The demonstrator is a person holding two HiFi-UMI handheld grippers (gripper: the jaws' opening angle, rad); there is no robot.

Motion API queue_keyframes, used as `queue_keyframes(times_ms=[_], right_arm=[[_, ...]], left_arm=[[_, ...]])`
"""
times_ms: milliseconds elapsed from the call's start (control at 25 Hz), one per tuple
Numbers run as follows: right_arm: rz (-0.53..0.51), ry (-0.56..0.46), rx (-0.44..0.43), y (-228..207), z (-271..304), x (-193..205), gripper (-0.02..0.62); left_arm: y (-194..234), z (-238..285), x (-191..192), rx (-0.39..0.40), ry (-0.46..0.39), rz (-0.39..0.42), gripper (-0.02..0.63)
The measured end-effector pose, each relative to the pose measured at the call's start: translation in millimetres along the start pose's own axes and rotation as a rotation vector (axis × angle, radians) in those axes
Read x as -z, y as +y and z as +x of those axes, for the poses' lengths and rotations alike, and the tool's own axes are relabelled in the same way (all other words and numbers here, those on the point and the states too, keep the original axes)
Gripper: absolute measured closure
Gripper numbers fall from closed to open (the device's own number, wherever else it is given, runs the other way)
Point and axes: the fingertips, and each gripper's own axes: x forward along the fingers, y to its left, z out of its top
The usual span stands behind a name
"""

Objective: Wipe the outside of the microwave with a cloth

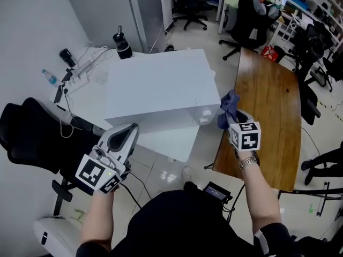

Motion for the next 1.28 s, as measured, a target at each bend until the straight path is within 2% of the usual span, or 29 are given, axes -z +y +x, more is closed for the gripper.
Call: queue_keyframes(times_ms=[240, 520, 960, 1280], right_arm=[[-0.037, -0.093, -0.008, 49.6, -51.5, -11.8, 0.497], [-0.104, -0.165, -0.117, 135.5, -76.0, -25.4, 0.497], [-0.242, -0.244, -0.344, 283.9, -57.2, -44.4, 0.495], [-0.357, -0.281, -0.485, 385.9, -29.8, -43.0, 0.495]], left_arm=[[2.3, -33.3, 8.2, -0.012, -0.012, -0.025, 0.601], [6.5, -73.8, 18.3, -0.052, -0.006, -0.048, 0.601], [33.4, -142.2, 28.9, -0.184, 0.016, -0.057, 0.601], [57.4, -191.3, 36.5, -0.274, 0.037, -0.056, 0.601]])
